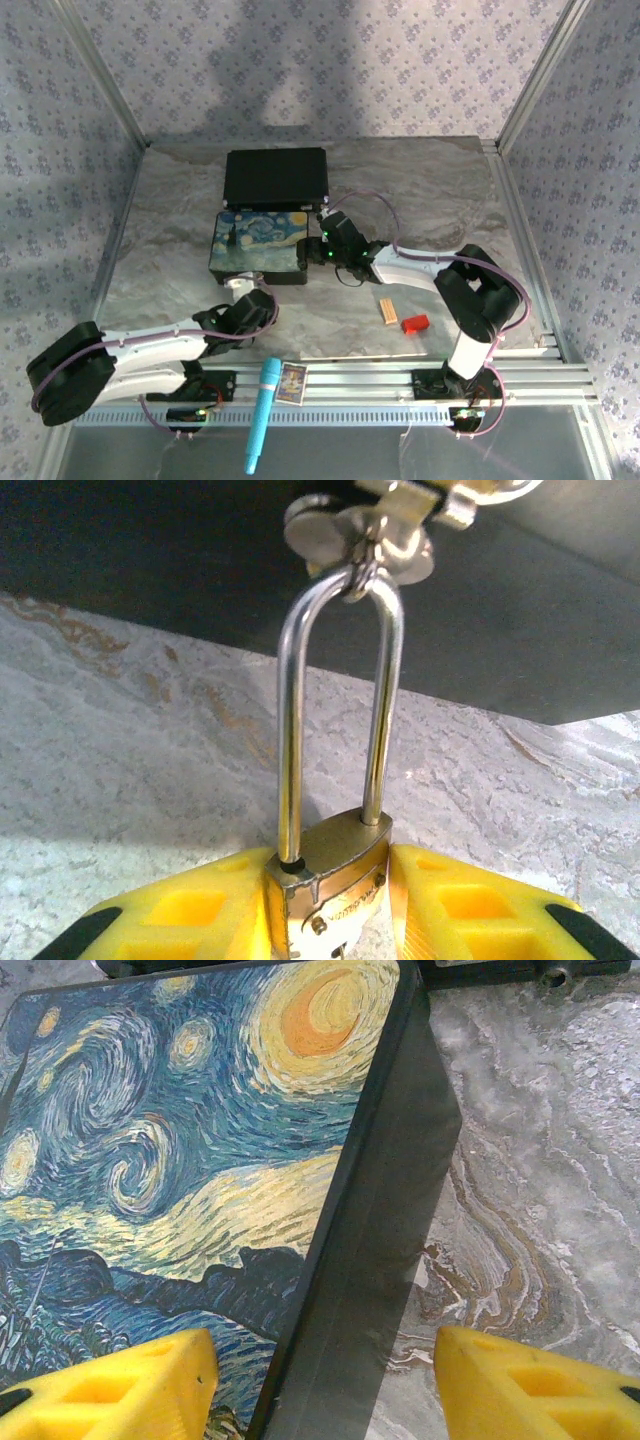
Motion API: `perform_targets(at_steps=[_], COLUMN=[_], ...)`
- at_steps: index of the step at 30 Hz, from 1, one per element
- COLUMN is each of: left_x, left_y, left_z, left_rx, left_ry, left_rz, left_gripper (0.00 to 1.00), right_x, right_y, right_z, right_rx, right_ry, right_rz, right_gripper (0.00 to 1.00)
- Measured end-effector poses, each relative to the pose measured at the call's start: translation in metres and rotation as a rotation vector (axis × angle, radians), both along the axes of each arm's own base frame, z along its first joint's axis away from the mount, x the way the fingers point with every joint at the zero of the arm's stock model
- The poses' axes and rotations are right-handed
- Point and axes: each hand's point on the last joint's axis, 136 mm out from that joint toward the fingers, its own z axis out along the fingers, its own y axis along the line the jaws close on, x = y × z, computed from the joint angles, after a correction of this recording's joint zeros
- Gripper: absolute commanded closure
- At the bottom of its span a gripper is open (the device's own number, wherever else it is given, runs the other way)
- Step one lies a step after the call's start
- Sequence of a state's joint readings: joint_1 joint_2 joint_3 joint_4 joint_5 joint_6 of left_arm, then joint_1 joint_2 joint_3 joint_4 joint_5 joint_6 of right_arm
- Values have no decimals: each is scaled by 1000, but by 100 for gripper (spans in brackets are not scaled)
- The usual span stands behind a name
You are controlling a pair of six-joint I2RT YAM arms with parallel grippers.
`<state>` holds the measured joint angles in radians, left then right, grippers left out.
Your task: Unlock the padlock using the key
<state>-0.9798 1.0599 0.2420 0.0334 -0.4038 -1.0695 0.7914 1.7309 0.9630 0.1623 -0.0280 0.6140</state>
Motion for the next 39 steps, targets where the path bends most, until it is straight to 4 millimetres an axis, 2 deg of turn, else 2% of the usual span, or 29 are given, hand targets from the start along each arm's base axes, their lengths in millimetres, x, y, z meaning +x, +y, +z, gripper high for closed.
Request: perform_targets(at_steps=[6, 10, 15, 20, 29, 33, 39], left_x=[-1, -2, -4, -1, 4, 0, -9], left_y=[-4, 2, 11, 20, 13, 10, -3], left_z=[1, 2, 9, 1, -2, -4, -4], left_rx=[40, 111, 236, 384, 671, 706, 693], left_ry=[14, 46, 99, 141, 168, 173, 168], left_rz=[-12, 11, 36, 58, 44, 18, -35], left_gripper=[87, 91, 88, 85, 79, 71, 70], right_x=[0, 0, 0, 1, 3, 3, 3], right_y=[0, 0, 1, 6, 8, 8, 9], right_z=[0, 0, -1, 0, -1, -1, -2], right_rx=[2, 2, 6, 16, 19, 19, 22], right_ry=[1, 1, 2, 4, 2, 2, 3], right_rz=[2, 2, 1, 9, 9, 9, 7], right_gripper=[39, 39, 39, 39, 39, 38, 39])
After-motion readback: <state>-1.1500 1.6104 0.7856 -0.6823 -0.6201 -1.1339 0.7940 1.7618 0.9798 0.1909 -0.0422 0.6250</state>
